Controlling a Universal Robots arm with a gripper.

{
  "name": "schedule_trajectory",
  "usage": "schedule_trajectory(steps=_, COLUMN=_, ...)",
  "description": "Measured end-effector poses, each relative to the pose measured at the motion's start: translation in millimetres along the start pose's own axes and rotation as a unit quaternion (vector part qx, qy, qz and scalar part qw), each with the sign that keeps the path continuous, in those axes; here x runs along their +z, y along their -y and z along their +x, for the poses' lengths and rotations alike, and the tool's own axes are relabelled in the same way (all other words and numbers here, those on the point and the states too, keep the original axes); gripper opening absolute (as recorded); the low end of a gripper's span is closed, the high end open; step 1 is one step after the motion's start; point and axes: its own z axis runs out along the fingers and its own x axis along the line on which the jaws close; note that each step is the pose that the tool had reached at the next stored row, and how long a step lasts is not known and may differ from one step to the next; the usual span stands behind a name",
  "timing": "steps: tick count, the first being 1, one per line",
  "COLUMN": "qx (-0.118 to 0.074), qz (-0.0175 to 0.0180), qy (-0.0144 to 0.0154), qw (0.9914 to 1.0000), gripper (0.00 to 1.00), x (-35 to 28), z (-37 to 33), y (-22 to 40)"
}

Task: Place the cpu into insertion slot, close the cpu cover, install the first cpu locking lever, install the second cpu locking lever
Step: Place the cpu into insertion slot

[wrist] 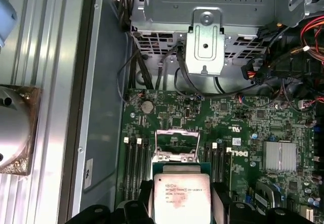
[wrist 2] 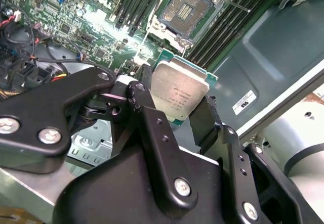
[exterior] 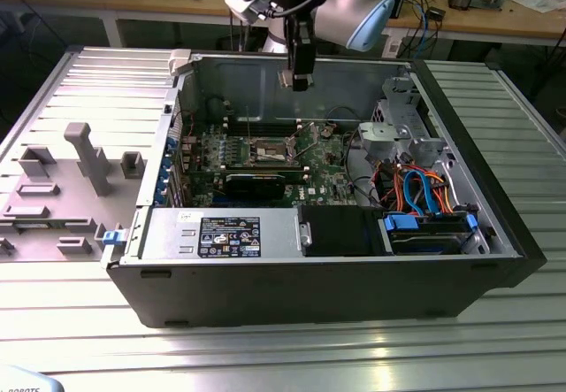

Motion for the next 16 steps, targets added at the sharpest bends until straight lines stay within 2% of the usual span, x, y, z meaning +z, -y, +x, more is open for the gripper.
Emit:
schedule_trajectory(steps=3, qx=0.009, qz=-0.0001, qy=0.0008, qw=0.99996, gripper=0.54, x=3.0, z=0.0, y=0.2)
schedule_trajectory(steps=16, qx=0.012, qz=-0.0002, qy=0.0011, qw=0.99992, gripper=0.54, x=4.8, z=-0.1, y=0.4)
